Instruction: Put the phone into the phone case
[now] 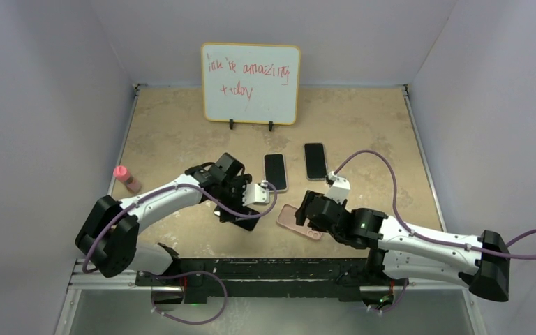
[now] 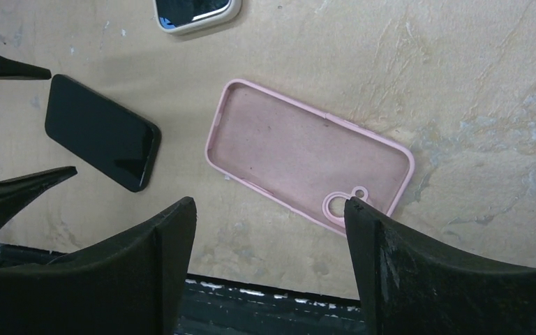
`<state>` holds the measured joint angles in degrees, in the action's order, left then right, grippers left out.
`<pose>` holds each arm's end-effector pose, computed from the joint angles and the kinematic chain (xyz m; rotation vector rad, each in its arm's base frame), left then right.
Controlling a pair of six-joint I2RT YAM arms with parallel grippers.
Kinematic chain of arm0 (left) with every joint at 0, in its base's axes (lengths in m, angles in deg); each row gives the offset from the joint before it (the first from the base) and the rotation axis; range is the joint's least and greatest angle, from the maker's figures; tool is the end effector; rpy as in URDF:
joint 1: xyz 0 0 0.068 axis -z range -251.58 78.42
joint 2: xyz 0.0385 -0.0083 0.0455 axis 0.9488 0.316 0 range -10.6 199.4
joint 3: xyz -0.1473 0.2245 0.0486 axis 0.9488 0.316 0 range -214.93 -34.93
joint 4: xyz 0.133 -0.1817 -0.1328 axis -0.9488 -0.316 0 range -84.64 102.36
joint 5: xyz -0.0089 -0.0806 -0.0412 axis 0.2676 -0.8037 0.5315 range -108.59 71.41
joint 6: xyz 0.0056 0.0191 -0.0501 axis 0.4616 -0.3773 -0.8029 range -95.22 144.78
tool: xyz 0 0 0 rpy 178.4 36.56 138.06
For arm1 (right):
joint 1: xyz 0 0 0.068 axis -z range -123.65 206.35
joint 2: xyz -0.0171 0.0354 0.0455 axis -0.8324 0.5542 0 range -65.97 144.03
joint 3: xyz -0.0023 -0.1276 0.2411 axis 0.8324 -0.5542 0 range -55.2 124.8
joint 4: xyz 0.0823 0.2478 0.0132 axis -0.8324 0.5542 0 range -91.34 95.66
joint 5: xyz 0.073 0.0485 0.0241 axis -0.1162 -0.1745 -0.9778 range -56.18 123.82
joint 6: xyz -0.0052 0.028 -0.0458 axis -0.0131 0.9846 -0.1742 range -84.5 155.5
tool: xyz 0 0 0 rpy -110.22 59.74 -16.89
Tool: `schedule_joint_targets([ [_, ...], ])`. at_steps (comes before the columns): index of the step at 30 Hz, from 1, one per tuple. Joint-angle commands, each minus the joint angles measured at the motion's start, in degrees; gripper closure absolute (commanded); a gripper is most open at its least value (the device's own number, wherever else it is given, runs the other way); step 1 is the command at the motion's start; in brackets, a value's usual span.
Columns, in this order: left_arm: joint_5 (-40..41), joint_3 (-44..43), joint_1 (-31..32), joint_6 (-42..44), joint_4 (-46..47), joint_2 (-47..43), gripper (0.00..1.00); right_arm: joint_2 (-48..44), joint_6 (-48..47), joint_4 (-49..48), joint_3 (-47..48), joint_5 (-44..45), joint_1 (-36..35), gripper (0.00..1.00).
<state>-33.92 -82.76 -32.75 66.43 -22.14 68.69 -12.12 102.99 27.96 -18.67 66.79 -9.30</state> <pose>0.1930 -0.1675 0.1973 1.8006 2.0080 -0.3485 0.0949 0.1627 0.2356 0.3040 2.2675 0.5618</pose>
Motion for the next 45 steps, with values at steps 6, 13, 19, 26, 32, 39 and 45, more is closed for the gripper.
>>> schedule_joint_targets([
  [6, -5.6, -3.0, 0.3, 18.1, -2.4, 6.3, 0.14, -7.5, 1.8, 3.2, -4.0, -0.1, 0.1, 0.21],
  [13, -5.2, -4.9, 0.3, 21.6, -1.5, 10.8, 0.13, -10.4, 2.7, 6.8, -3.5, 1.8, 0.1, 0.21],
  [19, -6.8, -3.0, 1.6, 21.3, -1.8, 9.8, 0.13, -10.5, 3.0, 5.7, -3.8, 2.7, 0.1, 0.21],
  [26, -5.9, -3.7, 3.4, 19.9, -5.6, 9.4, 0.13, -8.2, 2.2, 4.5, -3.8, 2.1, 0.1, 0.21],
  [32, -5.5, -3.8, 3.5, 20.6, -6.3, 11.3, 0.13, -9.0, 2.4, 4.0, -4.2, 2.1, 0.2, 0.21],
  [39, -4.8, -2.9, 3.9, 23.1, -2.9, 12.9, 0.14, -10.1, 3.5, 5.6, -4.0, 2.7, 0.2, 0.21],
  [45, -3.8, -1.0, 5.5, 23.4, -0.6, 13.2, 0.2, -10.2, 4.9, 6.7, -4.2, 3.2, 0.2, 0.21],
])
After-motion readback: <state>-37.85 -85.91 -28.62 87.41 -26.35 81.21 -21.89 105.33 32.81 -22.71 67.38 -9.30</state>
